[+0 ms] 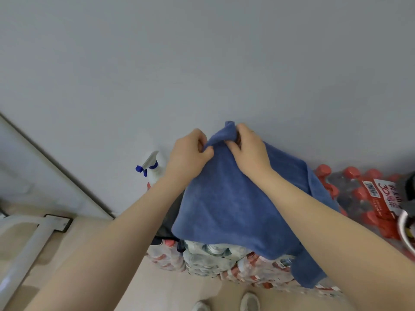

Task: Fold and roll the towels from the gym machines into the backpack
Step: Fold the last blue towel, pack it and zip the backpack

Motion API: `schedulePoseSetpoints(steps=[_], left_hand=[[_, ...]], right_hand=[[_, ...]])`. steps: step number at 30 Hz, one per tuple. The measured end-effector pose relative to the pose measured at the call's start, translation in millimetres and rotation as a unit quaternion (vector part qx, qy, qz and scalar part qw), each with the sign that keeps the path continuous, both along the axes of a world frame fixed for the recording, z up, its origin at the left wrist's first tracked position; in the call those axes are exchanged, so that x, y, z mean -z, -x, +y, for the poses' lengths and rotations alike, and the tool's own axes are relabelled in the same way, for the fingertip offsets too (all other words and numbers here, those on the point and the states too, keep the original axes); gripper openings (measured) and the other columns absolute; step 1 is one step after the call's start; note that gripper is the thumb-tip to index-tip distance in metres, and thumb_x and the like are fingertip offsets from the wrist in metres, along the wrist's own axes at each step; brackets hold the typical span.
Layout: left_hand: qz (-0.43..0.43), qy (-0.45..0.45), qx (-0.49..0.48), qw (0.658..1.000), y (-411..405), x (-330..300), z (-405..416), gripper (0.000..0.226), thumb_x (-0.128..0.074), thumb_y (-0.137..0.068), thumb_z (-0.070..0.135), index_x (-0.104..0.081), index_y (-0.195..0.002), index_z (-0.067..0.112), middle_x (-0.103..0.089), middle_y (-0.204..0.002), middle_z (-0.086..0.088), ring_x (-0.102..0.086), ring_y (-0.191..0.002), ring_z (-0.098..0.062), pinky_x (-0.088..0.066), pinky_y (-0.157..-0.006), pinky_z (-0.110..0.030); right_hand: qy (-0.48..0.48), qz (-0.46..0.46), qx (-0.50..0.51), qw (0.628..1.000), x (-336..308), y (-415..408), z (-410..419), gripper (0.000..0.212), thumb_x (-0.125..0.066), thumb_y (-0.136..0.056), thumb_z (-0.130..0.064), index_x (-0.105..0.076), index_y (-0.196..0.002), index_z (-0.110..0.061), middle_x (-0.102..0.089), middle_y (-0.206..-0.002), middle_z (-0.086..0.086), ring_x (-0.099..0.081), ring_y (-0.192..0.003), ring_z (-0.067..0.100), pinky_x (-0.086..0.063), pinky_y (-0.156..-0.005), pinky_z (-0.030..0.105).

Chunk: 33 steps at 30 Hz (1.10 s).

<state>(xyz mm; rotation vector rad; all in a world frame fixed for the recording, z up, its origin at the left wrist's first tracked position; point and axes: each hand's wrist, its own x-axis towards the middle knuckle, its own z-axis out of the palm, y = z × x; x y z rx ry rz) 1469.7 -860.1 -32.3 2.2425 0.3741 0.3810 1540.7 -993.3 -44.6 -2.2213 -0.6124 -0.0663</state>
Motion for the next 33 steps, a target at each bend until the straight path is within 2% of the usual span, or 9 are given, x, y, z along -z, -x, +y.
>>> schedulePoseSetpoints(steps=[3,5,7,9,12,17,22,29,33], left_hand=[[-0.004,-0.125,-0.031,0.992,-2,6,1,0.011,-0.048,-0.082,0.001,-0.051,-0.088,0.010,-0.047,-0.078,-0.001,-0.046,-0.070,-0.022,-0.032,-0.059,-0.028],[0.038,-0.285,-0.088,0.954,-1,29,2,0.031,-0.062,-0.064,-0.007,-0.057,-0.094,0.003,-0.052,-0.084,-0.011,-0.053,-0.072,-0.032,-0.032,-0.058,-0.033],[0.075,-0.350,-0.079,0.930,-3,48,-9,0.050,-0.070,-0.039,-0.011,-0.061,-0.086,0.004,-0.057,-0.078,-0.015,-0.056,-0.062,-0.033,-0.039,-0.052,-0.030],[0.052,-0.340,0.010,0.939,-7,55,-31,0.041,-0.068,-0.047,-0.007,-0.062,-0.086,0.004,-0.057,-0.081,-0.016,-0.057,-0.066,-0.035,-0.044,-0.057,-0.033],[0.026,-0.240,0.168,0.956,-19,51,-76,0.023,-0.050,-0.083,0.000,-0.062,-0.103,0.004,-0.054,-0.105,-0.016,-0.051,-0.093,-0.036,-0.041,-0.075,-0.038],[0.094,-0.218,0.377,0.895,-39,60,-148,0.038,-0.035,-0.098,0.022,-0.045,-0.133,0.009,-0.036,-0.145,-0.007,-0.036,-0.130,-0.025,-0.030,-0.106,-0.033],[0.151,-0.309,0.372,0.862,-48,74,-180,0.059,-0.028,-0.097,0.043,-0.011,-0.148,0.019,-0.004,-0.157,-0.008,-0.002,-0.145,-0.024,-0.001,-0.116,-0.038],[0.188,-0.309,0.371,0.855,-62,69,-183,0.066,-0.027,-0.093,0.057,-0.006,-0.148,0.026,-0.001,-0.158,-0.002,0.001,-0.145,-0.019,0.002,-0.117,-0.037],[0.209,-0.292,0.368,0.858,-67,64,-195,0.072,-0.029,-0.089,0.062,-0.002,-0.148,0.029,0.002,-0.157,-0.003,0.002,-0.145,-0.020,0.002,-0.117,-0.038]], right_hand=[[0.059,0.032,-0.062,0.996,-2,4,-3,0.029,-0.047,-0.093,-0.018,-0.048,-0.122,-0.015,-0.056,-0.124,0.004,-0.054,-0.112,0.019,-0.045,-0.093,0.037],[0.146,0.041,-0.072,0.986,5,7,-21,0.040,-0.047,-0.093,-0.016,-0.040,-0.133,-0.016,-0.044,-0.136,0.002,-0.049,-0.118,0.020,-0.043,-0.097,0.039],[0.196,0.026,-0.038,0.980,12,12,-53,0.034,-0.049,-0.093,-0.017,-0.045,-0.127,-0.016,-0.043,-0.133,0.002,-0.050,-0.113,0.020,-0.046,-0.091,0.038],[0.255,0.013,0.021,0.967,16,22,-91,0.026,-0.053,-0.090,-0.020,-0.050,-0.116,-0.013,-0.046,-0.123,0.004,-0.051,-0.105,0.021,-0.047,-0.084,0.036],[0.357,0.012,0.108,0.928,19,45,-142,0.032,-0.059,-0.086,-0.031,-0.046,-0.109,-0.012,-0.046,-0.116,0.007,-0.049,-0.104,0.024,-0.046,-0.080,0.033],[0.379,0.100,0.167,0.905,28,65,-193,0.042,-0.053,-0.087,-0.039,-0.038,-0.115,-0.013,-0.042,-0.121,0.008,-0.050,-0.108,0.028,-0.044,-0.074,0.035],[0.315,0.142,0.149,0.926,36,67,-219,0.032,-0.047,-0.092,-0.035,-0.042,-0.115,-0.014,-0.046,-0.121,0.008,-0.055,-0.101,0.027,-0.044,-0.075,0.034],[0.374,0.070,0.122,0.917,24,42,-233,0.009,-0.039,-0.096,-0.021,-0.045,-0.093,-0.013,-0.055,-0.105,0.009,-0.056,-0.092,0.030,-0.034,-0.065,0.032],[0.315,0.096,0.161,0.931,-2,4,-255,0.010,-0.045,-0.090,-0.016,-0.048,-0.081,-0.014,-0.061,-0.096,0.013,-0.055,-0.087,0.030,-0.036,-0.067,0.033]])
